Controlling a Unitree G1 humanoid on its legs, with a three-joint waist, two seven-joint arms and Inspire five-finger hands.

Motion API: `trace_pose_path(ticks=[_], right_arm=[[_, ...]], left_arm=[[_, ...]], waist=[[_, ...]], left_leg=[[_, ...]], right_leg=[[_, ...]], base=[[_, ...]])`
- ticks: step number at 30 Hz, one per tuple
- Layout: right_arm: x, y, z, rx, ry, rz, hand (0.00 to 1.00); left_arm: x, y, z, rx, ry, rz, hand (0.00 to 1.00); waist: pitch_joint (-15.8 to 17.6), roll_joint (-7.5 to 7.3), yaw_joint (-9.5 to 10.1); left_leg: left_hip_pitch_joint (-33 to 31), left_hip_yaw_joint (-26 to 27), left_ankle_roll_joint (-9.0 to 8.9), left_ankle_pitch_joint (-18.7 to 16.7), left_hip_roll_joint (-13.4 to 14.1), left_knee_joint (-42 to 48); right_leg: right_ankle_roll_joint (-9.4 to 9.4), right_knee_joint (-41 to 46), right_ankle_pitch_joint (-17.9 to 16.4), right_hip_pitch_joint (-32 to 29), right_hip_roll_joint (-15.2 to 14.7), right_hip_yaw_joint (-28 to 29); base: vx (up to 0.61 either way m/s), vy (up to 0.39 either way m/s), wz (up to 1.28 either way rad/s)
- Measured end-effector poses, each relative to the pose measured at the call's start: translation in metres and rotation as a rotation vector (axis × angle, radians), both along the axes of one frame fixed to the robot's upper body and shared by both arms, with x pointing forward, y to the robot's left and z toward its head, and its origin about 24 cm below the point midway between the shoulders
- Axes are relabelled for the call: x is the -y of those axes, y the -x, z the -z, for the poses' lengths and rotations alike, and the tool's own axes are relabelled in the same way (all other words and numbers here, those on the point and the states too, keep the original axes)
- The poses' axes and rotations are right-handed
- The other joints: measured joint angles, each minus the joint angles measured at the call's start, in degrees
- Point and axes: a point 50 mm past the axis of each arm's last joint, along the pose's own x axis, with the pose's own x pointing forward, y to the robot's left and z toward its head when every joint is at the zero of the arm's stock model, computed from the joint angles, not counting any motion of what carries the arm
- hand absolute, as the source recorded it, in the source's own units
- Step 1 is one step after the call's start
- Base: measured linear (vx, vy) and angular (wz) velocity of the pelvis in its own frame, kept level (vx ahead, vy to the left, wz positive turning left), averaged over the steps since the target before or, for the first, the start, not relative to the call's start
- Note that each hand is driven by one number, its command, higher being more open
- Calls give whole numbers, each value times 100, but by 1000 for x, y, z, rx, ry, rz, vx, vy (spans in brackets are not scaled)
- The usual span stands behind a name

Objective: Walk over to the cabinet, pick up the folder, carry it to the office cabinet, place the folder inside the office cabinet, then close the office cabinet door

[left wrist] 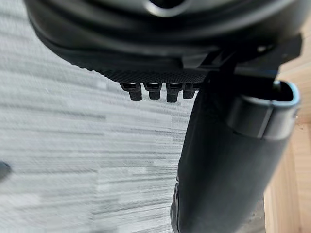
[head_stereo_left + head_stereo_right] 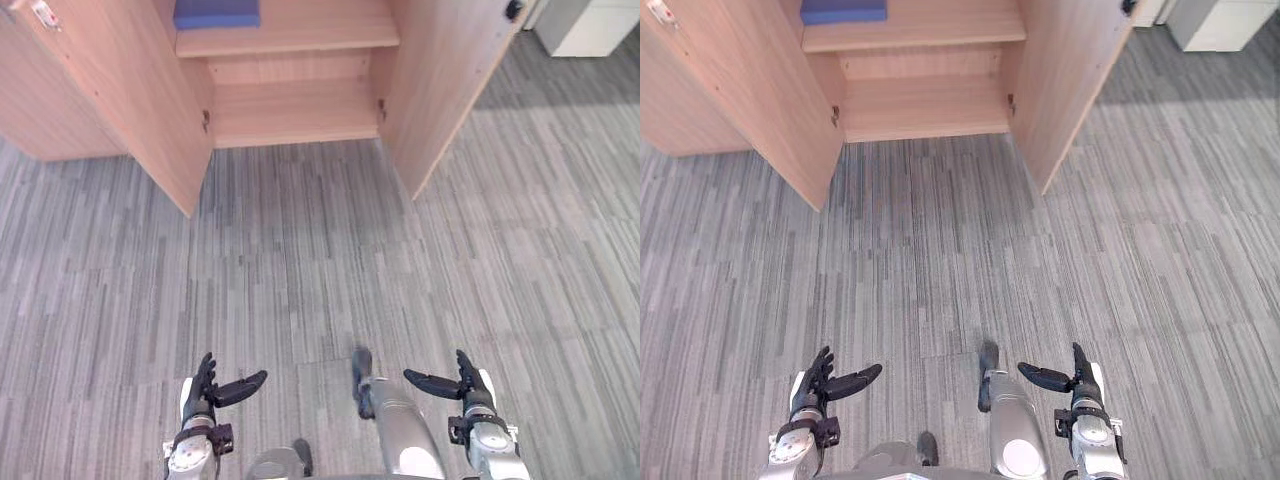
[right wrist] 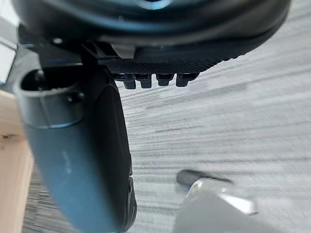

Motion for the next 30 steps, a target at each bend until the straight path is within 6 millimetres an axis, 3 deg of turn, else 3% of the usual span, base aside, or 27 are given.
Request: trace_pose_path(ticks=[1,3,4,6,7,9,11,12,13,14,15,16,17,18,19,20,21,23,25,26,27,28,29,30], right_arm=[[0,-1,-1,10,-1,9,100],[-2,-2,-2,17,-8,9,100],[-9,-3,0,16,-19,-6,100],[-18,-11,-5,58,-39,-17,100],[-22,-16,-10,92,-42,-28,100],[-24,-23,-14,116,-42,-39,100],[-24,-31,-17,130,-38,-46,100],[-23,-32,-17,126,-32,-44,100],[-20,-32,-15,113,-24,-40,100],[-20,-32,-13,99,-23,-35,100],[-20,-28,-7,64,-28,-30,100],[-22,-27,-5,56,-37,-24,100],[-21,-26,-4,51,-40,-16,100],[-22,-23,-1,36,-51,-5,100],[-26,-21,1,29,-63,-4,100],[-28,-20,2,28,-67,-6,100],[-32,-20,3,25,-72,-17,100],[-39,-19,4,19,-72,-55,100],[-46,-22,3,27,-79,-85,100],[-46,-21,4,20,-83,-89,100],[-46,-19,5,14,-84,-90,100],[-44,-13,7,0,-82,-84,100],[-42,-7,10,-13,-80,-78,100],[-34,5,14,-49,-63,-63,100]], left_arm=[[3,-1,0,1,7,9,100],[11,0,2,-1,33,18,100],[12,2,2,2,39,21,100],[11,0,1,11,39,18,100],[12,-1,0,18,42,19,100],[13,0,1,14,43,19,100],[11,3,1,7,40,14,100],[10,8,3,-8,39,8,100],[8,12,5,-20,37,2,100],[7,13,6,-28,34,-3,100],[4,15,8,-42,29,-17,100],[1,6,3,-14,22,-20,100],[2,2,2,-2,23,-18,100],[3,1,1,-3,19,-13,100],[2,5,3,-16,18,-16,100],[1,6,3,-18,14,-15,100],[-1,5,3,-19,9,-13,100],[-3,5,2,-13,-2,-9,100],[-9,3,0,-9,-20,-6,100],[-9,0,1,-14,-21,-1,100],[-10,0,2,-20,-23,-4,100],[-14,3,2,-29,-34,-5,100],[-15,5,3,-35,-36,-5,100],[-12,8,7,-54,-23,-11,100]], waist=[[-4,-7,-40],[15,-9,-62],[40,-40,-17],[79,-70,195],[99,-105,280],[106,-130,428],[166,-224,601],[181,-258,676],[157,-214,745],[143,-200,761],[86,-332,804],[35,-537,734],[41,-570,700],[40,-637,688],[41,-661,654],[46,-656,600],[52,-645,516],[32,-602,444],[43,-553,378],[64,-516,322],[65,-515,265],[38,-552,219],[-12,-630,223],[-73,-620,224]], left_leg=[[-20,-5,-167,115,0,170],[-457,85,-452,723,123,1956],[-1039,336,-430,805,417,3533],[-1838,863,-218,522,770,4889],[-2353,1159,-12,375,812,5004],[-2963,1472,189,256,703,4344],[-3406,1353,178,370,391,2963],[-3546,1139,73,811,175,1729],[-3661,1002,18,1371,143,799],[-3671,966,16,1746,129,787],[-3611,916,529,2357,-25,838],[-3633,991,742,2150,-246,978],[-3627,1027,818,1982,-284,1152],[-3360,1122,841,1584,-337,1407],[-2839,1180,839,1207,-404,1388],[-2538,1181,838,1061,-437,1296],[-1998,1181,871,893,-502,1081],[-1200,1218,848,797,-512,544],[-661,1220,813,789,-448,92],[-412,1219,807,789,-325,1],[-291,1191,783,776,-260,1],[-95,1134,564,668,-227,6],[1,1102,381,558,-294,16],[221,955,61,278,-261,113]], right_leg=[[-11,189,-227,29,-35,-40],[-54,164,-717,727,-51,-204],[-85,-200,-818,1313,81,-227],[-137,-748,-850,2015,243,-136],[-152,-1152,-863,2419,290,-59],[-151,-1623,-883,2898,291,128],[-74,-1921,-1025,3269,181,384],[82,-2057,-1108,3530,77,531],[236,-2195,-1253,3777,37,709],[316,-2232,-1320,3916,-18,770],[373,-2228,-1347,4025,-165,891],[469,-1873,-1308,3873,-471,919],[530,-1563,-1273,3798,-537,988],[766,-664,-1128,3622,-642,1163],[1196,666,-637,3297,-727,1244],[1283,1444,-274,3050,-778,1248],[1142,2856,-381,2488,-845,1218],[682,3629,-855,1710,-822,914],[471,3232,-1191,1119,-771,416],[377,2225,-1353,796,-615,57],[368,1397,-1295,664,-490,-76],[340,-53,-746,683,-233,-76],[293,-779,-208,741,-153,9],[-130,-924,750,748,-103,152]], base=[[604,-248,47],[675,-276,47],[589,-231,21],[527,-164,-17],[508,-121,-25],[509,-45,-43],[578,51,-69],[698,165,-77],[710,206,-77],[700,258,-76],[699,288,-27],[711,285,-5],[708,283,9],[818,314,-22],[803,302,-30],[634,227,-18],[461,116,-7],[485,85,-13],[575,5,-1],[630,-99,22],[652,-158,39],[566,-157,37],[606,-193,43],[563,-165,23]])
